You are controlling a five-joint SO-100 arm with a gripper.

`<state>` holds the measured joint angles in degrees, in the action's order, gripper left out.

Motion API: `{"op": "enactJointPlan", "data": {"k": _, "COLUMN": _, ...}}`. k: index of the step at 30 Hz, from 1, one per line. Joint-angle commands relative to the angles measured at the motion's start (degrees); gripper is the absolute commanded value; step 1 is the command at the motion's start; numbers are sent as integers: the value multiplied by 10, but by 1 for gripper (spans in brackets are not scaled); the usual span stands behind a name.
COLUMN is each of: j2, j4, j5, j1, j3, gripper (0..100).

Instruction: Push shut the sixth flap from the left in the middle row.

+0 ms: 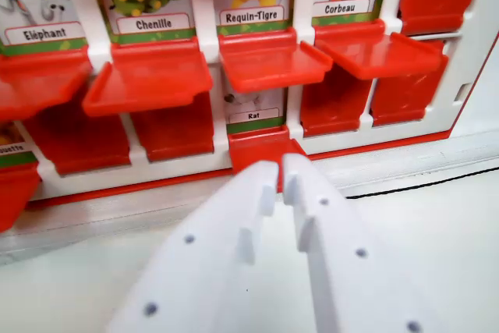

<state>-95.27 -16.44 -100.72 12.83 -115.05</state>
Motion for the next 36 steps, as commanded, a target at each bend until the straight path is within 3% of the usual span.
{"op": "enactJointPlan", "data": {"k": 1, "j2": 14, "j4": 18, "j5": 7, "j1": 3, "j3": 87, "gripper": 0}}
{"op": "enactJointPlan", "data": {"k": 36, "j2": 183, "j4": 17, "j5": 11, "j1": 1, "j3": 297, "gripper": 0}}
